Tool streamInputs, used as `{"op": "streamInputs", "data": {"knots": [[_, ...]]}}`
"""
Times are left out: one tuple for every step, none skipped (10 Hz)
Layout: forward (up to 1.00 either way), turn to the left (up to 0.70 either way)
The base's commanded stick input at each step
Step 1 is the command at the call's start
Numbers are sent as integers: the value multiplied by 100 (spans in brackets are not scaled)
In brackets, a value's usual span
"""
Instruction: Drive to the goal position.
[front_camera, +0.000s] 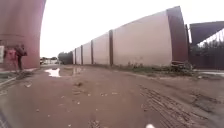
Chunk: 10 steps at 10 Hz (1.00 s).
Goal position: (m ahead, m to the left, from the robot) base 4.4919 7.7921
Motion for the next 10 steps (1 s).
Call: {"op": "streamInputs", "data": {"knots": [[70, 35], [70, 35], [70, 35], [70, 35], [70, 35], [70, 35], [70, 35], [70, 35], [70, 35], [70, 35]]}}
